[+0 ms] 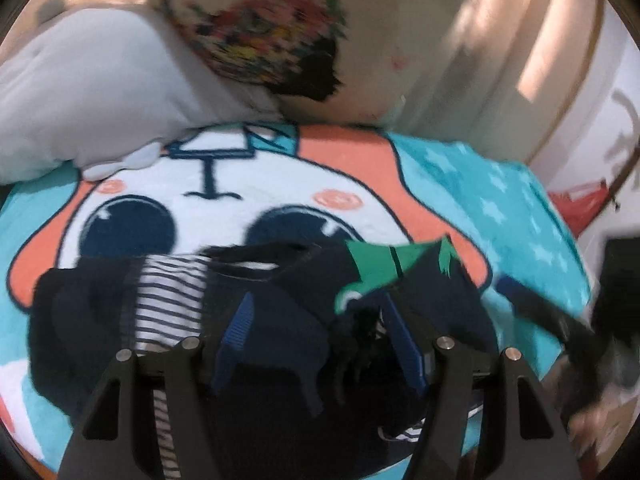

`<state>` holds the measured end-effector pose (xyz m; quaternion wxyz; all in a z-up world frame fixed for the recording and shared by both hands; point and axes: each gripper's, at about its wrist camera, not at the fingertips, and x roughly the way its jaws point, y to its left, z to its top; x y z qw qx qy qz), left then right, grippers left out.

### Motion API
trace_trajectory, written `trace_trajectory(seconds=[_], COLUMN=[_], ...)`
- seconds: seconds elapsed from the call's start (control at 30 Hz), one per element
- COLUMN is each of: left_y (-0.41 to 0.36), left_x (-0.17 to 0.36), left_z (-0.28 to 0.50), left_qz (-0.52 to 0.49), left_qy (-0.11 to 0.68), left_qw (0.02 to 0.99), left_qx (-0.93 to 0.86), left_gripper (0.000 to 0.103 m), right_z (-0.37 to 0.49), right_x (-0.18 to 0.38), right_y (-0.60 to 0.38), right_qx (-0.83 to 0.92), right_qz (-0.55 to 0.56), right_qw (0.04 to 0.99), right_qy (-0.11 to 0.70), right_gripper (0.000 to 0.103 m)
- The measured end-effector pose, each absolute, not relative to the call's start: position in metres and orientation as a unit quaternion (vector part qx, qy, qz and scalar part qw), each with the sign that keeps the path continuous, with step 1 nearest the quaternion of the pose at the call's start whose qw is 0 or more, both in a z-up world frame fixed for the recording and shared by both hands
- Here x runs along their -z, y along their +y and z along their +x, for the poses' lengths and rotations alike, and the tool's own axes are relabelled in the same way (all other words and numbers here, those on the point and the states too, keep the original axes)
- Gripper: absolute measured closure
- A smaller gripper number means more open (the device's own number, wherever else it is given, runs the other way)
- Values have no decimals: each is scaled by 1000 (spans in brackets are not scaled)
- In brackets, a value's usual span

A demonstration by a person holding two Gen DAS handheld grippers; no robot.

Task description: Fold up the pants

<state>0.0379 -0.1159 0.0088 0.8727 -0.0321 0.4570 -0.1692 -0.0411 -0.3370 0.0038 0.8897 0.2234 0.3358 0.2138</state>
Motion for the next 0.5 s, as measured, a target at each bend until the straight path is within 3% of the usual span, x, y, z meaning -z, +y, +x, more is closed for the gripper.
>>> trace_trajectory(seconds=[0.17,0.23,0.3,0.5], left_y=[-117,-114,-114,-132], left_x=[11,12,12,9], left_z=[43,44,46,55], left_qz=[-24,-26,-23,-3], left_qy=[476,474,471,461], left_qw=[866,869,872,879], left_qx=[152,141,131,119], left_gripper=[37,37,37,37], right_z=[20,29,36,28], right_x=[38,40,43,30], right_y=[-342,-336,-334,-344], right_qx=[-245,-256,-268,-245], right_qz=[302,302,317,313], right_qw=[839,832,817,835], right_qy=[380,389,400,381], right_gripper=[20,40,76,83])
